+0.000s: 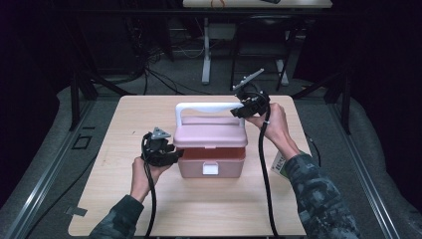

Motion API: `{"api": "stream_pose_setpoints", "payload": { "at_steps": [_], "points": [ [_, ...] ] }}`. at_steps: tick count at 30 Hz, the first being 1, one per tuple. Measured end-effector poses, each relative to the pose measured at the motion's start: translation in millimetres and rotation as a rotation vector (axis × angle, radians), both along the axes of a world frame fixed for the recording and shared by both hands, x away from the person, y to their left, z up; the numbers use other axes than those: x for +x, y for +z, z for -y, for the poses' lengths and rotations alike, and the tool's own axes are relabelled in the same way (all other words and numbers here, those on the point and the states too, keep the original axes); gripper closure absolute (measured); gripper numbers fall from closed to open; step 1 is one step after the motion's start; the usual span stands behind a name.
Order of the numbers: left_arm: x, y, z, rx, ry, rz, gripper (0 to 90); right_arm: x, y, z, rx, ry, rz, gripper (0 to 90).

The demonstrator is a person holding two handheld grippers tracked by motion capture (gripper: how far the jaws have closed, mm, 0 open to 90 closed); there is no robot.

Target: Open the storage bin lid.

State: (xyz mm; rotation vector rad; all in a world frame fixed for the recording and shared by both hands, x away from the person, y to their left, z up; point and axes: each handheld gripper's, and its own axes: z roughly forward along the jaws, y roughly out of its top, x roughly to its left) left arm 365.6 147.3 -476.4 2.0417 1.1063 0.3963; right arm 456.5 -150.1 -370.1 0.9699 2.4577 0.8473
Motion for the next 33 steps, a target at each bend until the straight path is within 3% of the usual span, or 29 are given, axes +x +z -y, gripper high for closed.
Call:
{"api": "stream_pose_setpoints", "payload": {
  "at_steps": [22,33],
  "points": [
    [-1.0,-1.6,0.1,0.005,0.009,0.004,64.9,11.9,2.8,2.8,0.017,-0.035,0.013,65.1],
    [0.2,-2.0,-0.4,0.006,0.002,-0.005,61.3,29.4,9.2,3.6,0.027,-0.058,-0.022,65.1]
  ]
}}
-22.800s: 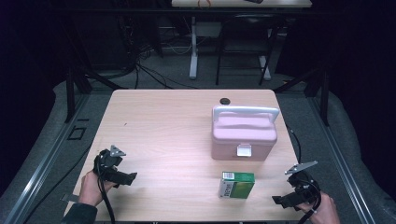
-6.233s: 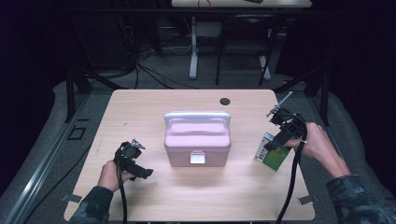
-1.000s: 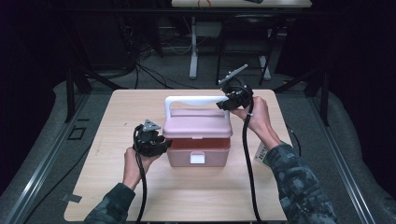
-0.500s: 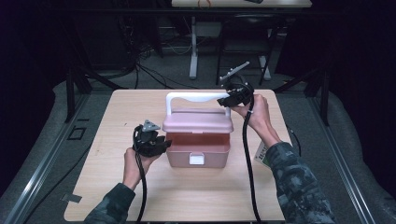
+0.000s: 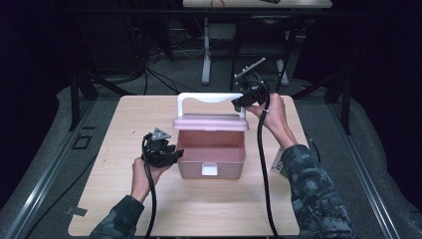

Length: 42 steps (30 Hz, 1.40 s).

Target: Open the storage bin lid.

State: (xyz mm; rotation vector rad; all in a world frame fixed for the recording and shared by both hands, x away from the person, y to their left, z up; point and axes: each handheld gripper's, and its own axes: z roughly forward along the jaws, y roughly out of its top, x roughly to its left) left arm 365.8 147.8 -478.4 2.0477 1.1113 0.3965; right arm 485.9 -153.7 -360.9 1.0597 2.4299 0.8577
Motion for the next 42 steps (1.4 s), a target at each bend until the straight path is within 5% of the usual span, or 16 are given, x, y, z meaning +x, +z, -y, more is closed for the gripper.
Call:
{"api": "stream_pose_setpoints", "payload": {
  "at_steps": [9,16,23,31,42],
  "points": [
    [0.0,6.7,-2.7,0.009,-0.002,-0.002,43.3,3.9,-1.1,0.6,0.008,-0.005,-0.016,65.2],
    [2.2,20.6,-6.5,0.002,0.020,0.056,36.9,2.6,-1.0,0.8,0.012,0.000,-0.012,65.3],
    [9.7,38.5,1.1,0.008,0.036,0.132,40.1,2.7,-1.0,1.4,0.015,0.004,-0.014,65.4],
    [6.2,61.4,12.8,0.019,0.069,0.285,53.6,1.3,0.0,2.1,0.015,0.005,-0.012,65.5],
    [2.7,65.3,19.1,0.086,0.104,0.329,71.0,3.4,-1.4,3.6,0.025,0.003,-0.014,65.6]
  ]
}}
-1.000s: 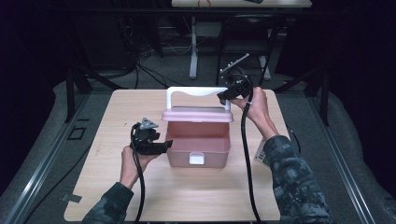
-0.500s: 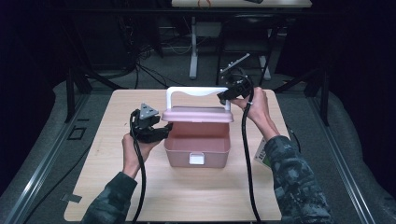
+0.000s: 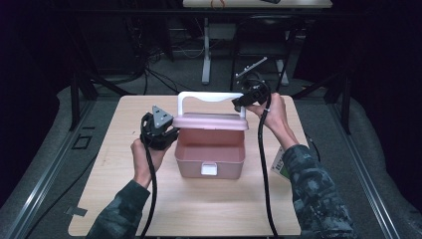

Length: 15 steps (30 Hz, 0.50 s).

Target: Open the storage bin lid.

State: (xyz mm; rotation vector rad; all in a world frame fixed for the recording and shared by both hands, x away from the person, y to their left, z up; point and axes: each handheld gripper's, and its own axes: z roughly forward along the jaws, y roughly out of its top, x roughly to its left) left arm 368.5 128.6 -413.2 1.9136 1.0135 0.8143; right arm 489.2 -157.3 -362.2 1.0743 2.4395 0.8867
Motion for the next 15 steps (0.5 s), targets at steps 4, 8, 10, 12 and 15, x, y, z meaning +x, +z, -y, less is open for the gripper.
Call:
{"api": "stream_pose_setpoints", "payload": {
  "at_steps": [4,8,10,12,15],
  "points": [
    [-1.0,-0.9,3.4,0.030,0.025,0.017,73.7,-0.1,0.0,0.2,0.004,0.002,0.002,65.2],
    [-1.1,-1.3,4.2,0.042,0.037,0.022,75.3,-1.3,1.4,4.3,0.016,-0.006,0.010,61.8],
    [-1.5,-1.5,5.3,0.060,0.039,0.025,75.9,-2.2,1.8,8.3,0.016,-0.011,0.011,60.1],
    [-1.8,-1.8,6.3,0.076,0.045,0.029,76.6,-3.5,1.5,11.7,0.019,-0.016,0.009,58.4],
    [-2.0,-1.7,7.4,0.083,0.050,0.030,77.2,-6.6,1.5,16.4,0.025,-0.031,0.010,53.6]
  ]
}}
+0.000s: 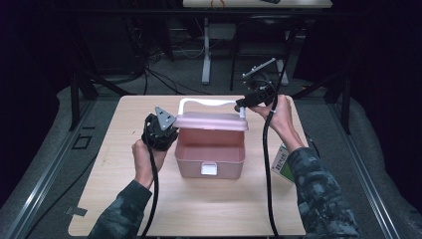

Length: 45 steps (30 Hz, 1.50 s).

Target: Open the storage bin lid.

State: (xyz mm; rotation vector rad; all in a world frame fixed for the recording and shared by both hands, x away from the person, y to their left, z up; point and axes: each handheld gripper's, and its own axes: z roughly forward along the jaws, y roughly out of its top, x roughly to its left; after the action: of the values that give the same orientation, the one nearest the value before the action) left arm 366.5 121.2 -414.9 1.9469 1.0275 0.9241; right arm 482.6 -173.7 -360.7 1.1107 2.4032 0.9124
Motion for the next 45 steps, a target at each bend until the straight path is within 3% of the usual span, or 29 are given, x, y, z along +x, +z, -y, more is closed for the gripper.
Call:
{"api": "stream_pose_setpoints", "payload": {
  "at_steps": [5,10,18,23,33,40,45],
  "points": [
    [1.4,1.6,-0.8,-0.002,-0.001,-0.012,77.4,-9.4,6.3,10.4,0.012,-0.020,-0.004,47.8],
    [2.2,3.4,-0.1,0.002,-0.002,-0.023,77.5,-29.8,11.6,18.8,0.006,-0.021,-0.012,40.5],
    [3.7,6.3,0.1,0.002,-0.002,-0.035,77.4,-56.8,4.8,30.7,-0.014,-0.036,-0.023,28.5],
    [5.2,7.5,-0.3,0.011,-0.005,-0.052,77.4,-70.5,0.8,42.6,-0.002,-0.041,-0.041,26.1],
    [7.3,10.5,-0.6,0.018,-0.011,-0.079,77.4,-99.0,-25.6,43.7,0.019,-0.017,-0.092,18.6],
    [8.7,12.2,-0.1,0.029,-0.014,-0.086,77.4,-108.4,-57.5,33.3,0.045,0.006,-0.113,21.5],
    [8.5,13.2,0.4,0.028,-0.014,-0.082,77.4,-113.3,-67.1,23.5,0.076,0.022,-0.095,25.2]
  ]
}}
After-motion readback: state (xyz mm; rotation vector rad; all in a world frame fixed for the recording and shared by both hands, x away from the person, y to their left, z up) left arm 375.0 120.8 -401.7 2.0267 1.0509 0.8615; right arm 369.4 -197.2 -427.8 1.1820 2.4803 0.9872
